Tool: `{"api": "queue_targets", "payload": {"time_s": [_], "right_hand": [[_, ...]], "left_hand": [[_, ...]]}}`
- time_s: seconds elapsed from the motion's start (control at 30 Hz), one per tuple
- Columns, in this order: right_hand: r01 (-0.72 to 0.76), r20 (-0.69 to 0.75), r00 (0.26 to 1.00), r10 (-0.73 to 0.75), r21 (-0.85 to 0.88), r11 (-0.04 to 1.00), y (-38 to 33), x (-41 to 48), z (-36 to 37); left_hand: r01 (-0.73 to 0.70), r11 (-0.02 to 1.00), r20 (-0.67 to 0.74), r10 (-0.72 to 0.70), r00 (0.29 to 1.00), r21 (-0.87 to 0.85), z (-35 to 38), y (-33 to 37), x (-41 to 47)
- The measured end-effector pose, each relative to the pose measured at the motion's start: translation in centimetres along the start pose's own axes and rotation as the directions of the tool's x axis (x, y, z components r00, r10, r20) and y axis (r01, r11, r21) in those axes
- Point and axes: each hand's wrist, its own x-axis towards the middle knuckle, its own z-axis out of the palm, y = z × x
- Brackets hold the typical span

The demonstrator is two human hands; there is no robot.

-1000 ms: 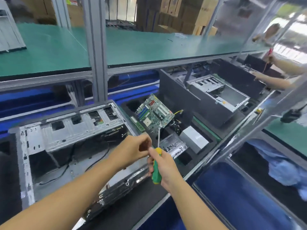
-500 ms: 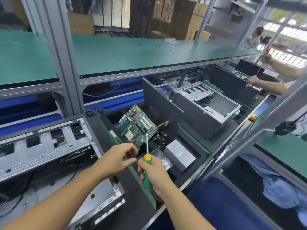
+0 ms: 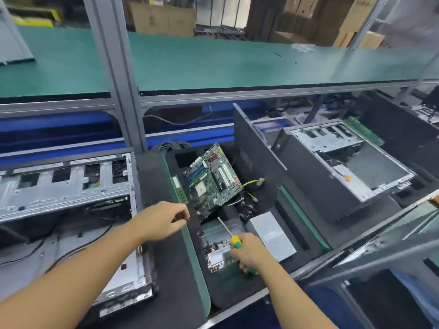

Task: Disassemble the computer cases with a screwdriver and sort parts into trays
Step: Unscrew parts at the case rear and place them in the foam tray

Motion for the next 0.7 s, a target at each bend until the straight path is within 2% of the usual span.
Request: {"api": "queue_targets", "payload": {"time_s": [0.1, 0.23, 0.33, 0.53, 0.7], "right_hand": [[-0.014, 0.023, 1.000, 0.014, -0.004, 1.000, 0.4, 0.8, -0.5], [-0.010, 0.081, 0.997, 0.004, 0.072, 0.997, 0.5, 1.0, -1.4], [0.019, 0.064, 0.998, -0.027, 0.118, 0.993, 0.5, 1.3, -1.5], [0.094, -0.072, 0.993, -0.093, 0.015, 0.995, 0.5, 2.0, -0.2], [0.223, -0.068, 0.974, -0.215, 0.153, 0.963, -2.1, 0.0, 0.7]], "left_hand": [[0.027, 1.000, -0.031, -0.027, 0.999, -0.015, -0.3, 0.5, -0.2], [0.028, 0.991, -0.101, -0.042, 0.994, -0.131, -1.3, 0.6, -1.1], [0.030, 0.988, -0.158, -0.054, 0.986, -0.151, -2.0, 0.6, -2.1], [0.052, 0.983, -0.206, -0.088, 0.975, -0.177, -2.8, -0.1, -4.7], [0.079, 0.963, -0.279, -0.153, 0.948, -0.259, -3.8, -2.1, -7.6]]}}
